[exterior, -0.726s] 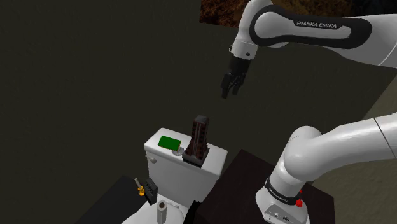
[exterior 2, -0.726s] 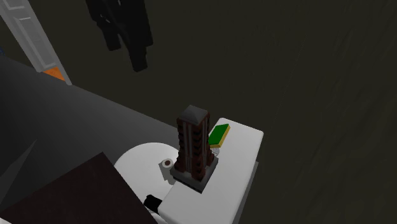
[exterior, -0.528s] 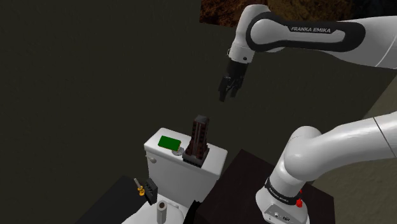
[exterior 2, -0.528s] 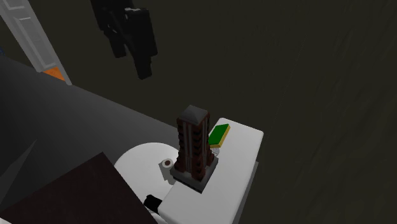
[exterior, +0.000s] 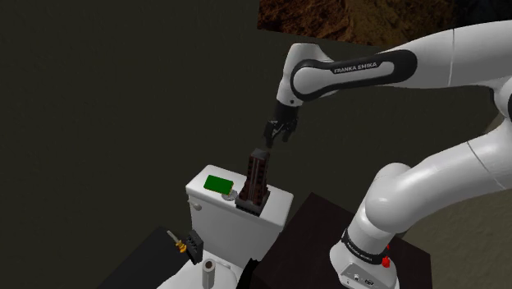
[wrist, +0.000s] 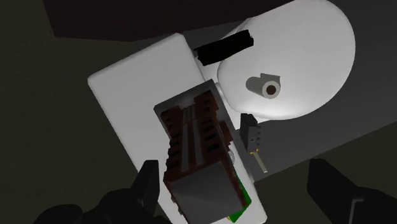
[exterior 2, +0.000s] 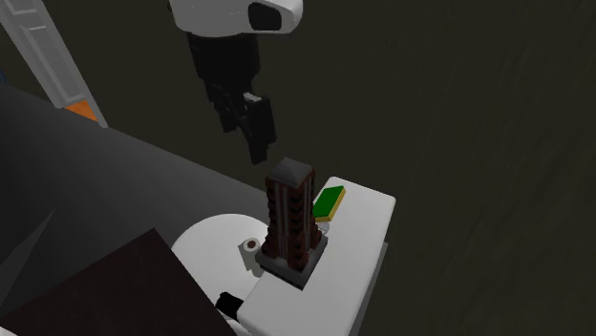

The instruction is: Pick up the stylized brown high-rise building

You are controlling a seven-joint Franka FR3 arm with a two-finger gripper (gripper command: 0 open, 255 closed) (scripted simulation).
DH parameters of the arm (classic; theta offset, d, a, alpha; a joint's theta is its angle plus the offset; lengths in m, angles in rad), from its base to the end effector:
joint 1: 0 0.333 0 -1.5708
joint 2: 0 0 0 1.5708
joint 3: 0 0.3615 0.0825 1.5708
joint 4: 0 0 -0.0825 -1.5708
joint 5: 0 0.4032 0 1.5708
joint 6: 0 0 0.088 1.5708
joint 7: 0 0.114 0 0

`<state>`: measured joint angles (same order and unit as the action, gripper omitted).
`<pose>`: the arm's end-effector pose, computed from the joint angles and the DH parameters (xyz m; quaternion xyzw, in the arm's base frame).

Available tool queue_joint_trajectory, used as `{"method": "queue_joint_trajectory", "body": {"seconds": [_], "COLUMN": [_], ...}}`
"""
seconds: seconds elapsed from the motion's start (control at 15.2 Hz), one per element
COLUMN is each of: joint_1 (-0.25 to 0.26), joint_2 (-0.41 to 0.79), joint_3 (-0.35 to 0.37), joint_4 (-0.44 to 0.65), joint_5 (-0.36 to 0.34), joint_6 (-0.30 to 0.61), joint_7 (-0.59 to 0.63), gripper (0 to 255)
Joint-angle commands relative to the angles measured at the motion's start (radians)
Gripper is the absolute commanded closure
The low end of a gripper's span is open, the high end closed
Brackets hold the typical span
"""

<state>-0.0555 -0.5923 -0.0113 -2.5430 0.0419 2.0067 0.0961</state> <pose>0.3653 -0.0220 0.4972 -0.9954 0.0887 -0.0276 0.0228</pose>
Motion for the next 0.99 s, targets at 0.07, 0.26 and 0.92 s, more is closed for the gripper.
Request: {"method": "queue_joint_trajectory", "body": {"seconds": [0.07,0.26,0.92], "joint_1": [-0.013,-0.027,-0.028], "joint_2": [0.089,0.19,0.273], "joint_3": [0.011,0.021,0.023], "joint_4": [-0.027,-0.038,-0.093], "joint_5": [-0.007,-0.017,-0.017], "joint_6": [0.123,0.24,0.378], "joint_7": [0.035,0.073,0.078], "gripper": [0,0,0]}}
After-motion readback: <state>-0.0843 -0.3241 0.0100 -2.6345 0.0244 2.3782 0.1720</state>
